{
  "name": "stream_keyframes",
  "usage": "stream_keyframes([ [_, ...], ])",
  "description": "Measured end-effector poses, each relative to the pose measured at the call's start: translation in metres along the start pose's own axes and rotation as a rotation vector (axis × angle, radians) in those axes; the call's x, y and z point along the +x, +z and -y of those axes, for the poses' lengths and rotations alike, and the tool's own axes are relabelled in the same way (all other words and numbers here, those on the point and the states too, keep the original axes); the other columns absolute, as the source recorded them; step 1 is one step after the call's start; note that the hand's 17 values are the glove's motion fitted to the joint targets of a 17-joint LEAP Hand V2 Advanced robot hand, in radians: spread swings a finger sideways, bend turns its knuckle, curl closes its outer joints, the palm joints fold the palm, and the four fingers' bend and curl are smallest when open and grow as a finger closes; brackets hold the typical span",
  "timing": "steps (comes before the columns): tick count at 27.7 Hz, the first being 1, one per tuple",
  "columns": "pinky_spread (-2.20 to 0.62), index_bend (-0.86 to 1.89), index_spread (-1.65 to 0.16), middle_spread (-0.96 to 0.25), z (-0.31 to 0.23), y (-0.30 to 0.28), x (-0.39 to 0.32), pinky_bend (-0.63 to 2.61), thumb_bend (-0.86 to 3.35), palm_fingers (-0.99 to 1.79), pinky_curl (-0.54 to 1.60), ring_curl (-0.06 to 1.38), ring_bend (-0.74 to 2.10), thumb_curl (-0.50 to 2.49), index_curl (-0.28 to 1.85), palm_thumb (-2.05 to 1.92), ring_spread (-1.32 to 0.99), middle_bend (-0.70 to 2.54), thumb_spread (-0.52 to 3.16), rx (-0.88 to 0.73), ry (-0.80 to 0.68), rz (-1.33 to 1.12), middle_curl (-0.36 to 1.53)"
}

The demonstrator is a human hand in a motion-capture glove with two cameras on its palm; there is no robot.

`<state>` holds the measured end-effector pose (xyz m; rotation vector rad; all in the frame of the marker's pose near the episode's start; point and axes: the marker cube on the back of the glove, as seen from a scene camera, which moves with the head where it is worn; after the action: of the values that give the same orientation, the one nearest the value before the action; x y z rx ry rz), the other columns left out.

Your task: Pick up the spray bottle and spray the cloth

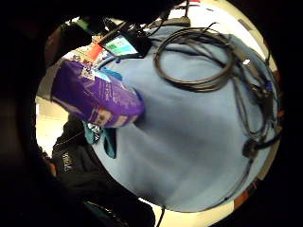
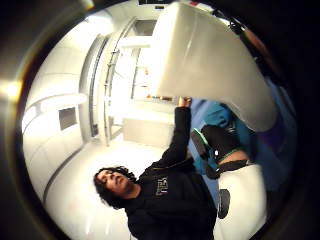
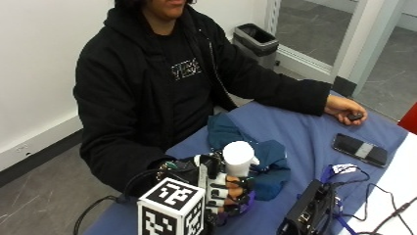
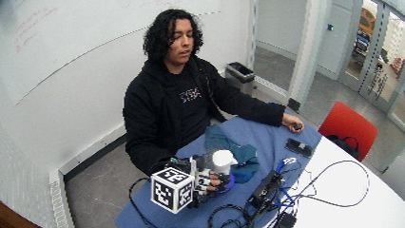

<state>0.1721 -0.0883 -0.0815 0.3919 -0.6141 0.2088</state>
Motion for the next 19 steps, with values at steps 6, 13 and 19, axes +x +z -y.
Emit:
stream_keyframes([
  [6, 0.16, 0.15, -0.26, -0.05, 0.018, 0.022, -0.004, 0.17, 0.12, 0.89, 0.28, 0.32, 0.41, 0.33, 0.28, 0.77, -0.10, 0.39, 0.99, 0.218, -0.045, 0.146, 0.37],
  [13, 0.03, 0.14, -0.25, -0.08, 0.028, 0.029, -0.006, 0.25, 0.13, 1.11, 0.31, 0.34, 0.43, 0.39, 0.32, 0.92, -0.15, 0.37, 0.87, 0.430, -0.113, 0.208, 0.39],
  [19, -0.14, 0.12, -0.25, -0.12, 0.031, 0.033, -0.006, 0.38, 0.08, 1.24, 0.36, 0.39, 0.49, 0.46, 0.32, 0.98, -0.18, 0.38, 0.66, 0.521, -0.196, 0.176, 0.42],
])
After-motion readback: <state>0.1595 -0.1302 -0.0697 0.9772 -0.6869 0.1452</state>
